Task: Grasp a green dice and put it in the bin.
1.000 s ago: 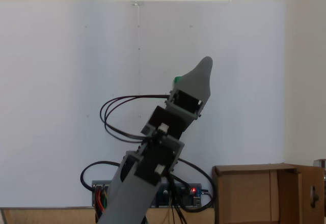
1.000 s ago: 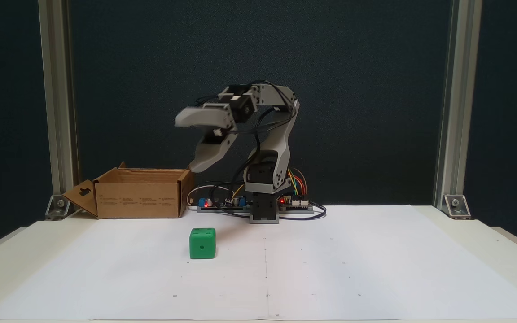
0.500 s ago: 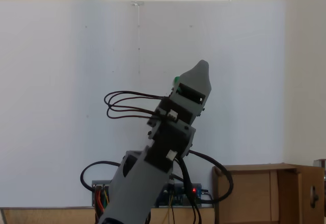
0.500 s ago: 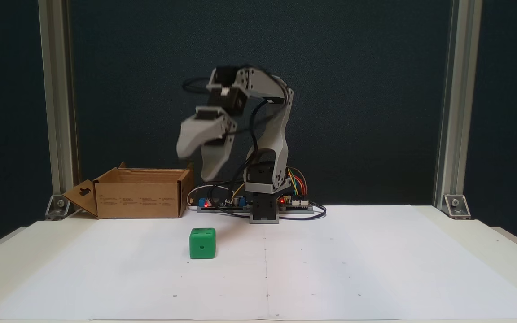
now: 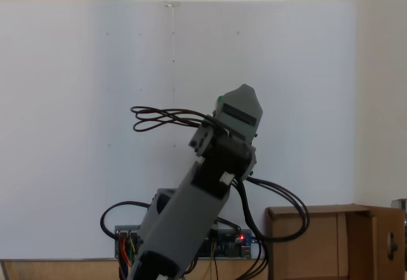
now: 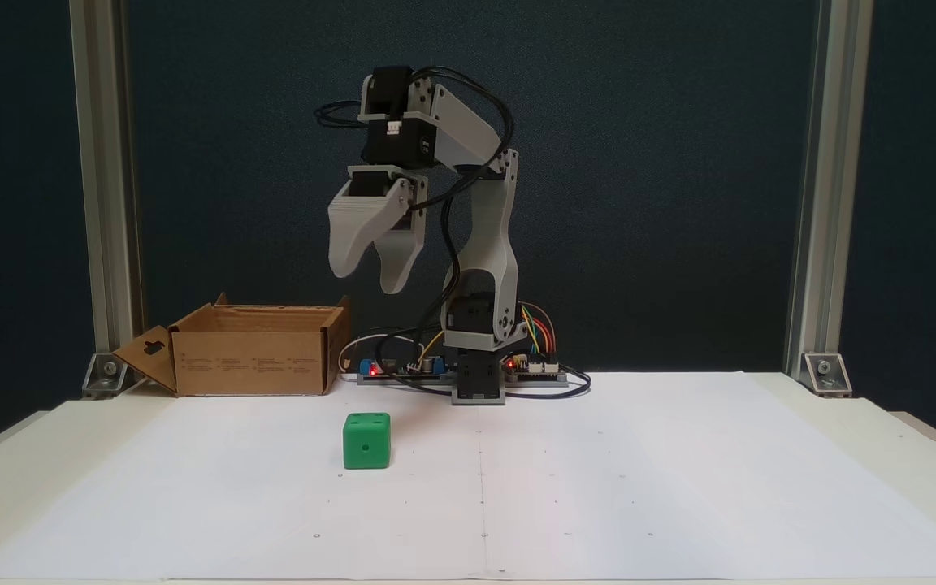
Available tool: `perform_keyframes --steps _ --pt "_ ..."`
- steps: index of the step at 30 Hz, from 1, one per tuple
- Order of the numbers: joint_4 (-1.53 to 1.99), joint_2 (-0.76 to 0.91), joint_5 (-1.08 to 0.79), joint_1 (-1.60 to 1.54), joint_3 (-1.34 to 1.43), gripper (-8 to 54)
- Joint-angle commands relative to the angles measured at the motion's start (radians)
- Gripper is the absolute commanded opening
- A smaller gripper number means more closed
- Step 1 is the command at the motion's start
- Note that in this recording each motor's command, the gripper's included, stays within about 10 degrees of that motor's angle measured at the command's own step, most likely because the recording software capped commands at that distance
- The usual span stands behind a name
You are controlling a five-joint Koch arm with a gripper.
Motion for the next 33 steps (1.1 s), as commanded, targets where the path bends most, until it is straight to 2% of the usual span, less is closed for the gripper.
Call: perform_keyframes --steps 1,16,25,33 --pt "0.104 -0.008 -0.075 -0.028 -0.061 45.3" --pt "0.087 -0.035 -0.100 -0.035 -0.089 43.9" --pt "0.097 -0.041 -0.365 -0.018 -0.083 43.9" --pt "0.097 -0.083 -0.400 0.011 -0.041 44.3"
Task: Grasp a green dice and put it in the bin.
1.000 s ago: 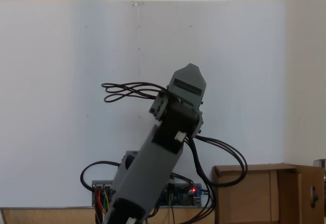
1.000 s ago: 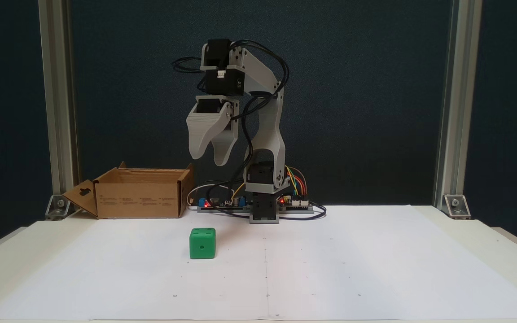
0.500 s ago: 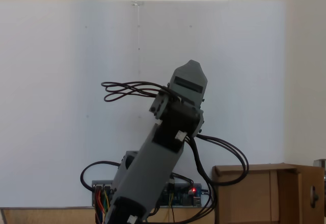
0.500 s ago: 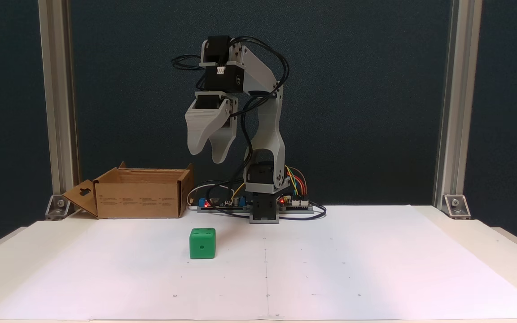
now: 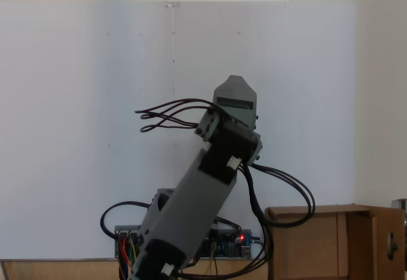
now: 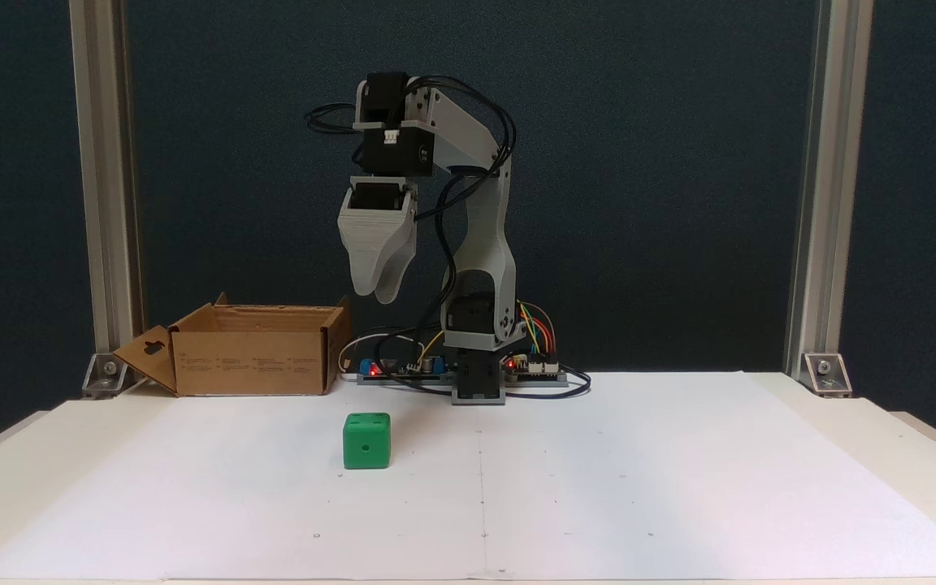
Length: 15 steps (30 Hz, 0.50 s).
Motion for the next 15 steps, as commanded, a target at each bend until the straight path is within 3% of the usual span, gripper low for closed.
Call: perform_keyframes --steps 1,15 --pt "0.095 -0.005 -0.080 0.006 -0.002 44.4" --pt "-0.006 -0.107 -0.072 0.020 0.110 45.4"
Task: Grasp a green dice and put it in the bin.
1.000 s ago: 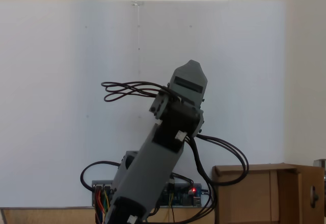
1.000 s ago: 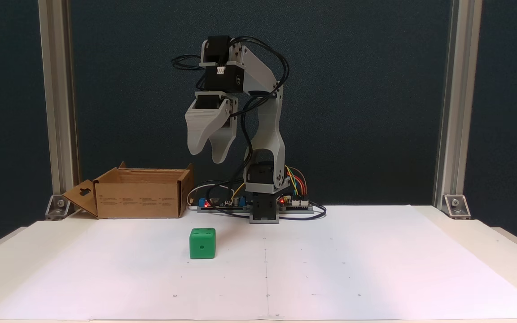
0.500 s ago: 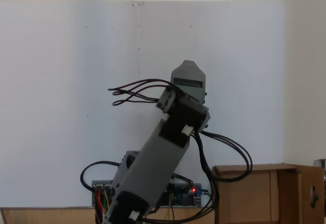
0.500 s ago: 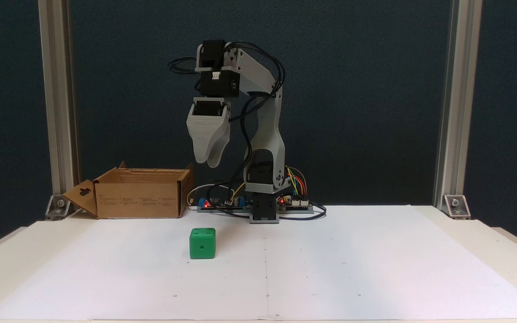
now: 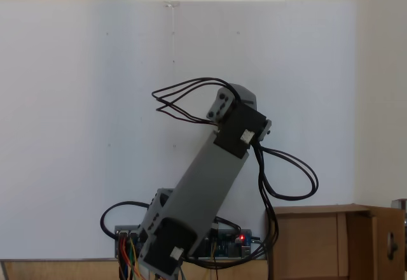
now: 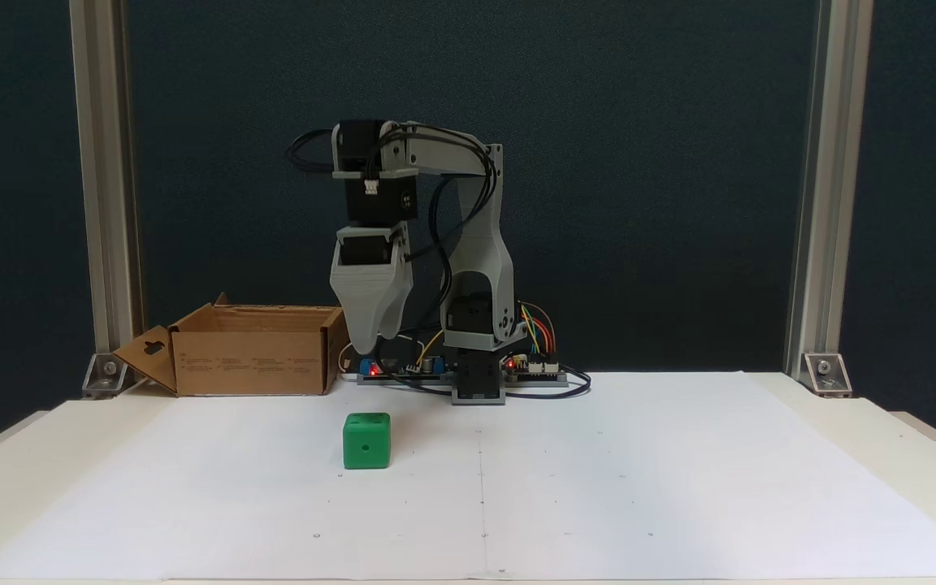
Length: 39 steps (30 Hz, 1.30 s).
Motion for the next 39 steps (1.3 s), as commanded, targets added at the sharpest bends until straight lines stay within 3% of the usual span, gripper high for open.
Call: perform_keyframes --steps 1,29,39 --pt "-0.015 0.002 -0.072 -0.009 0.000 45.4" --pt "-0.179 -0.005 0.029 -0.152 0.130 45.4" --pt "-0.150 0.094 0.072 -0.189 0.137 45.3"
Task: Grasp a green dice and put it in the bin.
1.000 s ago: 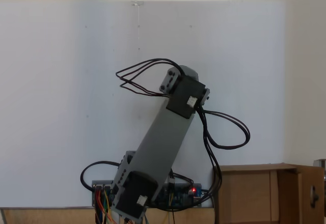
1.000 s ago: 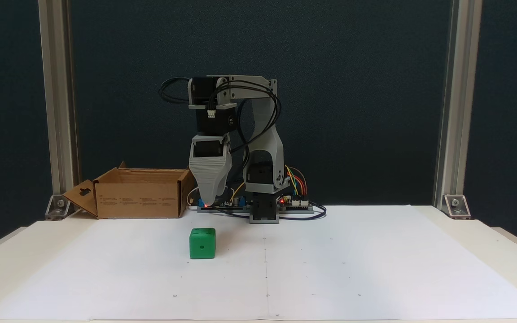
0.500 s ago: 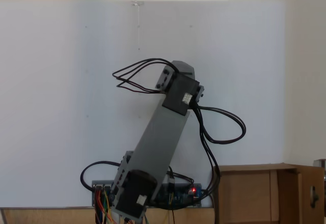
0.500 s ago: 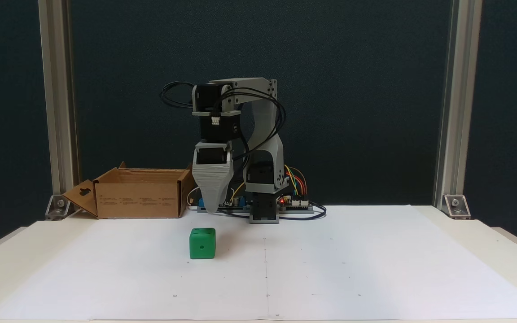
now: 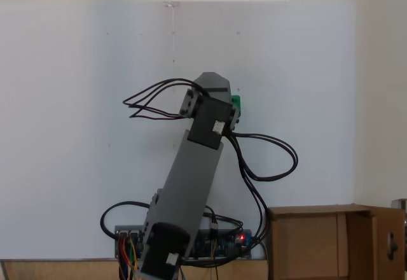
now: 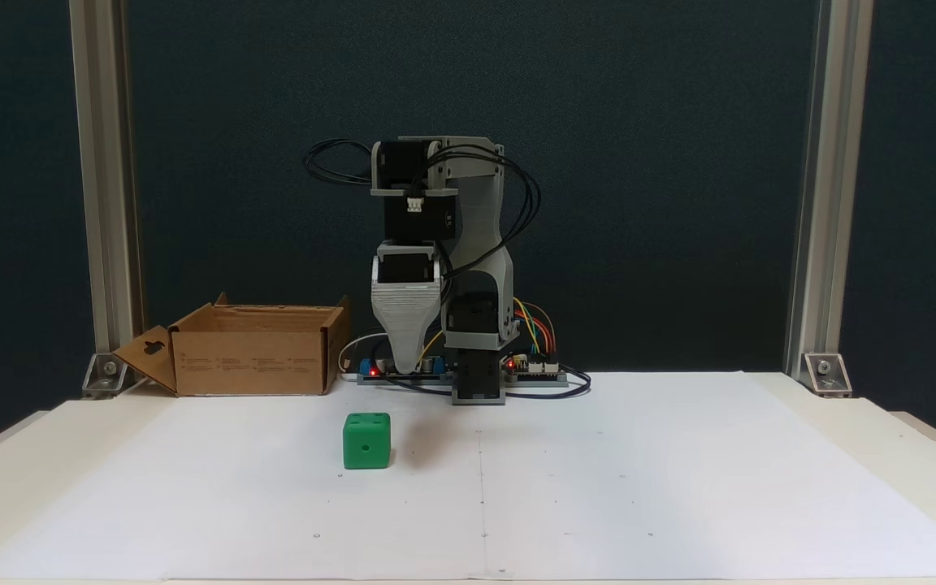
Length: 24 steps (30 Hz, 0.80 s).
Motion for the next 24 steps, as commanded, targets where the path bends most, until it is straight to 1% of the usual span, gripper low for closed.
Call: perform_keyframes --steps 1,8,20,24 --pt "0.041 0.037 0.064 0.009 -0.009 45.4" --pt "0.066 0.023 0.054 0.052 -0.002 45.7" --pt "-0.026 -0.104 0.051 0.067 -0.003 45.8" --pt "-0.046 -0.138 0.018 0.069 -0.002 45.8"
